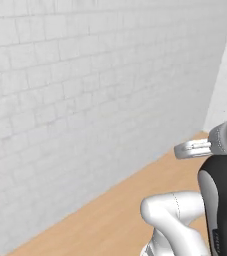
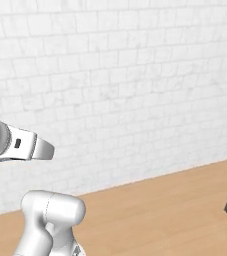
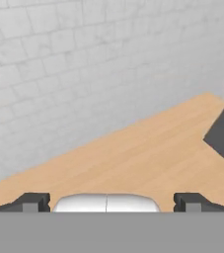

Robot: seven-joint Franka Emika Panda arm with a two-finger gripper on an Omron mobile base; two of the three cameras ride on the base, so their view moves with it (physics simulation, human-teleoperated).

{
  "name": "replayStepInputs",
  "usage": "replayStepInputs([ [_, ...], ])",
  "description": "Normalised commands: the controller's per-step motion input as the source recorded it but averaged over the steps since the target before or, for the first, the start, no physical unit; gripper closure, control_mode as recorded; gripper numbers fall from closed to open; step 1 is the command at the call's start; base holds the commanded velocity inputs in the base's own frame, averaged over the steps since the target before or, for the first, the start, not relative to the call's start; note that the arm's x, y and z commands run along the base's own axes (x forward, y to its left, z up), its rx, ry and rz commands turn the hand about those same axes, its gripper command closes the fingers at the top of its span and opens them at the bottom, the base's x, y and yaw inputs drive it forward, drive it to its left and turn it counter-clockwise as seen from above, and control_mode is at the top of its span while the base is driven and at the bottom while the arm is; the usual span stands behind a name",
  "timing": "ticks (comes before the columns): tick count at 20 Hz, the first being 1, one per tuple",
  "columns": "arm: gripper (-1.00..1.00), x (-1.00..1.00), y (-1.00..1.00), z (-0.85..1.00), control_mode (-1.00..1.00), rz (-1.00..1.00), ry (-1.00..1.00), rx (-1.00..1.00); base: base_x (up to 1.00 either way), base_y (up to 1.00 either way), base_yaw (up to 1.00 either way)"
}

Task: Place one eggplant and one chicken drumstick in each tupperware on the nearby counter, to pack two identical lunches.

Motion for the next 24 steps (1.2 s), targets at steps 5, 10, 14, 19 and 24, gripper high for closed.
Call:
replayStepInputs([
  [5, -1.00, 0.00, 0.00, 0.00, 1.00, 0.00, 0.00, 0.00, 0.74, 0.01, -0.70],
  [10, -1.00, 0.00, 0.00, 0.00, 1.00, 0.00, 0.00, 0.00, 0.69, -0.01, -0.67],
  [14, -1.00, 0.00, 0.00, 0.00, 1.00, 0.00, 0.00, 0.00, 0.61, -0.18, -0.52],
  [19, -1.00, 0.00, 0.00, 0.00, 1.00, 0.00, 0.00, 0.00, 0.75, -0.02, -0.53],
  [24, -1.00, 0.00, 0.00, 0.00, 1.00, 0.00, 0.00, 0.00, 0.71, -0.18, -0.42],
])
